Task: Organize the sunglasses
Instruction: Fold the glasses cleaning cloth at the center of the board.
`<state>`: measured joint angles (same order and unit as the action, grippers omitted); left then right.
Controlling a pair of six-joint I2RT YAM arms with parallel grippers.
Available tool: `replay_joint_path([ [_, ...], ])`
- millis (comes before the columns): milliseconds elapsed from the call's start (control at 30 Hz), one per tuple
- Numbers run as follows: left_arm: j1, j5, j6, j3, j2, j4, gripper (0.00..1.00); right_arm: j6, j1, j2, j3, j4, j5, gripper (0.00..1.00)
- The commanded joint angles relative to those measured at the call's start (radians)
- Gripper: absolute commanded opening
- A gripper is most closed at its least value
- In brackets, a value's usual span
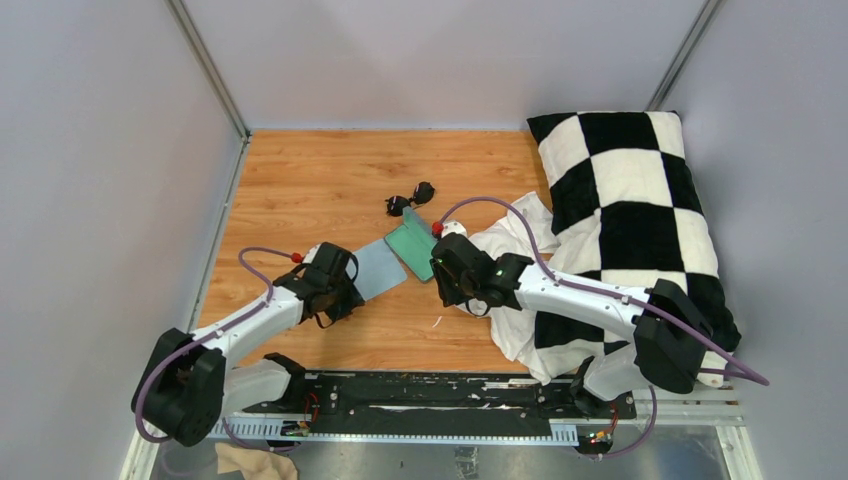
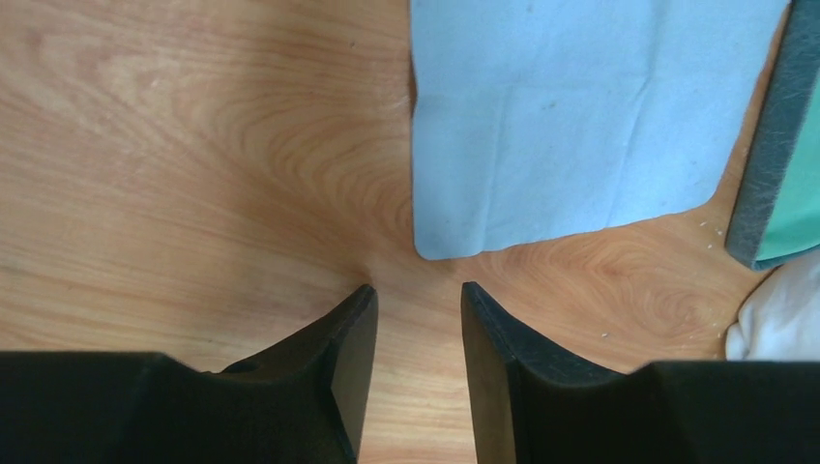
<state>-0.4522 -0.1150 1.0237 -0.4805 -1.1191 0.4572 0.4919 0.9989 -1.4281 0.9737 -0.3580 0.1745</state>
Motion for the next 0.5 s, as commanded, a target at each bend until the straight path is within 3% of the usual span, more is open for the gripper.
replay_joint_path([
  [0,-0.010,-0.032,0.033,0.011,-0.029,-0.071,0.42,0.003,0.010,-0.005,0.026,-0.007,-0.001,0.39],
  [367,-0.010,-0.127,0.048,0.006,-0.064,-0.072,0.35,0.015,0.012,0.012,0.009,-0.012,0.002,0.38],
  [467,-0.010,-0.142,0.052,0.009,-0.083,-0.085,0.27,0.017,0.012,0.013,0.006,-0.012,0.002,0.38],
])
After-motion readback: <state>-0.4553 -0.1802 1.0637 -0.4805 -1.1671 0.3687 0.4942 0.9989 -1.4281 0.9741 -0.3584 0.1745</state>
